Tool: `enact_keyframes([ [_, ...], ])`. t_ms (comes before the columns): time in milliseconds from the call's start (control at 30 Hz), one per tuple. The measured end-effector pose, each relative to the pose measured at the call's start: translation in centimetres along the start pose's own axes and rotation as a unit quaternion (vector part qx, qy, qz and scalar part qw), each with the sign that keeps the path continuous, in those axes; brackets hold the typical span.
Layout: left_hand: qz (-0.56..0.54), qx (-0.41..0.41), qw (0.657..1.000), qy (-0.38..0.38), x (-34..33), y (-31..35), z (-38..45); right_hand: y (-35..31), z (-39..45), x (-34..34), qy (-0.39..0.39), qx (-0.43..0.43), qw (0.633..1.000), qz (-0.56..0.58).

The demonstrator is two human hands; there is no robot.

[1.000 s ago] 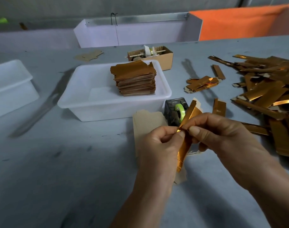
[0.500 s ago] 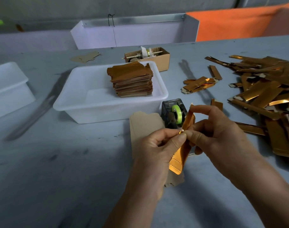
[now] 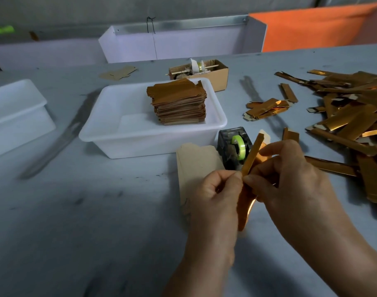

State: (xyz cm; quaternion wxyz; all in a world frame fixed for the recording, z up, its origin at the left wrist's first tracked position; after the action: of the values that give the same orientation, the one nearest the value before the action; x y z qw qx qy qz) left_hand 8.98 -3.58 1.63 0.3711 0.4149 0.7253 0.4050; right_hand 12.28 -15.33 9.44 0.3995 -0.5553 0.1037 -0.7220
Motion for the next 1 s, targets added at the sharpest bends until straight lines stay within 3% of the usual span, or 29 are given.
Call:
enact_keyframes([
  [233, 0.035, -0.179, 0.978, 0.102, 0.1, 1.9, -2.2, 1.4, -0.8, -0.1, 0.008, -0.044, 0.998, 0.053],
  [500, 0.065, -0.235, 0.959, 0.143, 1.4, 3.7, -2.7, 2.3, -0.7, 0.2, -0.001, -0.063, 0.996, 0.064],
  [700, 0.069, -0.205, 0.967, 0.133, 1.0, 3.4, -2.6, 2.1, -1.2, -3.2, -0.05, -0.13, 0.91, 0.39],
  [800, 0.073, -0.155, 0.978, 0.118, 1.1, 2.6, -2.1, 2.0, -0.9, -3.6, -0.033, -0.129, 0.893, 0.43],
  [900, 0.06, -0.043, 0.994, 0.079, 1.3, 1.1, -1.4, 2.1, -0.9, -3.9, -0.045, -0.121, 0.897, 0.422],
  [1000, -0.05, 0.111, 0.991, -0.057, 0.0, -0.8, -0.5, 2.2, -1.0, -3.9, -0.059, -0.108, 0.899, 0.42],
])
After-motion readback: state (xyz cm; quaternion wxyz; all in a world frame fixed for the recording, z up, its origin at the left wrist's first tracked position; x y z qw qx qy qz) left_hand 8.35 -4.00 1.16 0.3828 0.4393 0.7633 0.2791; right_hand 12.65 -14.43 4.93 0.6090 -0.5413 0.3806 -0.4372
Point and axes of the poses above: each hand's wrist, its own z-axis towards the middle knuckle, its own x-axis out of the back of the hand, y = z × x, the point moved 10 cm from there along z, towards the middle knuckle, and after that the axes turned 12 degrees about x, right-handed, at the moved point
